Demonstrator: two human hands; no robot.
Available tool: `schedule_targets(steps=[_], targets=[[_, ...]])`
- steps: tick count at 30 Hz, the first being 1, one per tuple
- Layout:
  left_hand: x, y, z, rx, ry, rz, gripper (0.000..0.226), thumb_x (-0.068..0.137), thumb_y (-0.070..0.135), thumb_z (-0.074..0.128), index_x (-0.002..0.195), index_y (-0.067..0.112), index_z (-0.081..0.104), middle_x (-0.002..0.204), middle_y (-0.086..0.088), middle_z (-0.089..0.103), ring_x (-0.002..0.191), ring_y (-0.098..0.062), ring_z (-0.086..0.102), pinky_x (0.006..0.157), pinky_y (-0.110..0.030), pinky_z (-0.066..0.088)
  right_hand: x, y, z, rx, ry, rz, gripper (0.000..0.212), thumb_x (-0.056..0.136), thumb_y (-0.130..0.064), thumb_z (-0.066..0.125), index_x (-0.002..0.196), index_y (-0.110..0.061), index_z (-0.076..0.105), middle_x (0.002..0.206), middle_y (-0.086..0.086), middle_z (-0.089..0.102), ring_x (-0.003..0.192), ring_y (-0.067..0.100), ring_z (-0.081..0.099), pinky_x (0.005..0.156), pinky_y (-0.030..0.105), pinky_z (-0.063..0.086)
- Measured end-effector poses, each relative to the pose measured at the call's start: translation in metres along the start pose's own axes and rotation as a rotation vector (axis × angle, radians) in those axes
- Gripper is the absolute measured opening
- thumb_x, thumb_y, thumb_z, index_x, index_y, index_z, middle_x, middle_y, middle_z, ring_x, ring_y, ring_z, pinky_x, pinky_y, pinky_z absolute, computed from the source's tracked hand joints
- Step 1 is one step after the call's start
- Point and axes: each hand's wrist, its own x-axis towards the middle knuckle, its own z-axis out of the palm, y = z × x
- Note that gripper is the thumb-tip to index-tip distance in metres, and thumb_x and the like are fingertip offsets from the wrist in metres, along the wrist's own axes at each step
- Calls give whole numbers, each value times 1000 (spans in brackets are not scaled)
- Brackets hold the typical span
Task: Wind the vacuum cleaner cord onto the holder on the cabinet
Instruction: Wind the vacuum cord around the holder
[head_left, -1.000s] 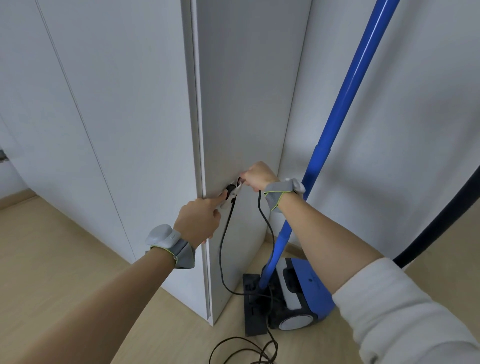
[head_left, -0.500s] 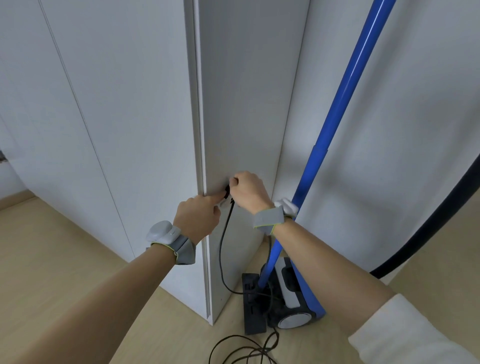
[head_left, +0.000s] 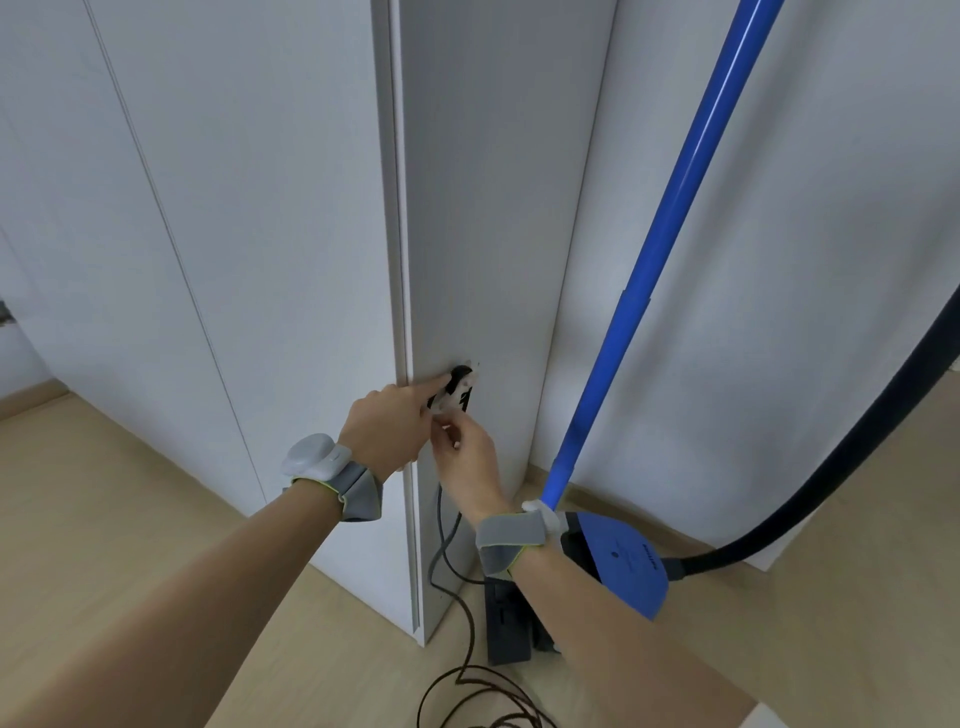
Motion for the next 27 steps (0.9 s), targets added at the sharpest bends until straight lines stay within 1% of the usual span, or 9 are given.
schedule_targets(steps=[2,5,9,11,13,16,20,24,27], targets=[[-1,0,2,-8,-8,-5,62,94,19,32,146,52,39,83,-6,70,68,-29,67,78,-39,58,1,13,1,138,-44,163,21,97,-33,54,94,-15,65,69,-5,57,58,15,49,59,30,42],[-1,1,4,-20,-4,-5,62,94,20,32,146,52,39,78,-6,70,64,-28,67,74,-38,59,8,27,-4,360,-130,440,33,98,-38,57,75,-14,54,54,-5,41,41,12,29,41,21,24],[1,0,9,-19,-21,-12,66,92,20,33,147,55,33,76,-5,69,63,-27,66,74,-37,59,40,58,-19,236,-176,691,54,91,-58,62,59,-20,40,40,-6,34,31,11,24,37,13,23],[2,0,12,-14,-30,-10,68,91,20,33,147,57,30,76,-4,68,62,-26,65,74,-37,59,55,67,-32,153,-154,695,54,84,-60,69,60,-21,41,45,-6,35,34,11,26,38,15,25],[3,0,13,-14,-40,-10,68,91,20,34,148,57,29,76,-4,68,62,-26,65,74,-37,59,70,66,-48,232,-172,676,47,86,-51,72,64,-20,44,46,-6,32,34,9,23,39,19,21],[3,-1,14,-22,-28,-11,69,91,19,34,148,57,27,74,-4,68,60,-25,65,72,-36,59,94,59,-65,428,-218,676,35,97,-37,63,73,-15,50,41,-10,28,30,5,21,37,18,19],[4,2,16,-19,-9,-1,73,91,18,35,150,58,20,72,-6,68,59,-26,64,71,-38,60,128,47,-70,510,-294,712,31,105,-34,49,84,-12,56,35,-11,28,24,3,23,31,14,20],[5,1,16,16,-23,-2,72,92,18,35,151,57,20,73,-6,68,60,-26,63,73,-38,59,158,25,-74,410,-399,717,32,107,-34,43,85,-14,54,32,-9,28,22,4,24,29,13,19],[7,0,15,14,-45,-4,71,92,18,33,149,57,20,72,-4,69,58,-24,62,73,-37,59,168,4,-79,258,-367,664,29,106,-30,45,82,-15,53,33,-10,28,23,4,23,29,14,18]])
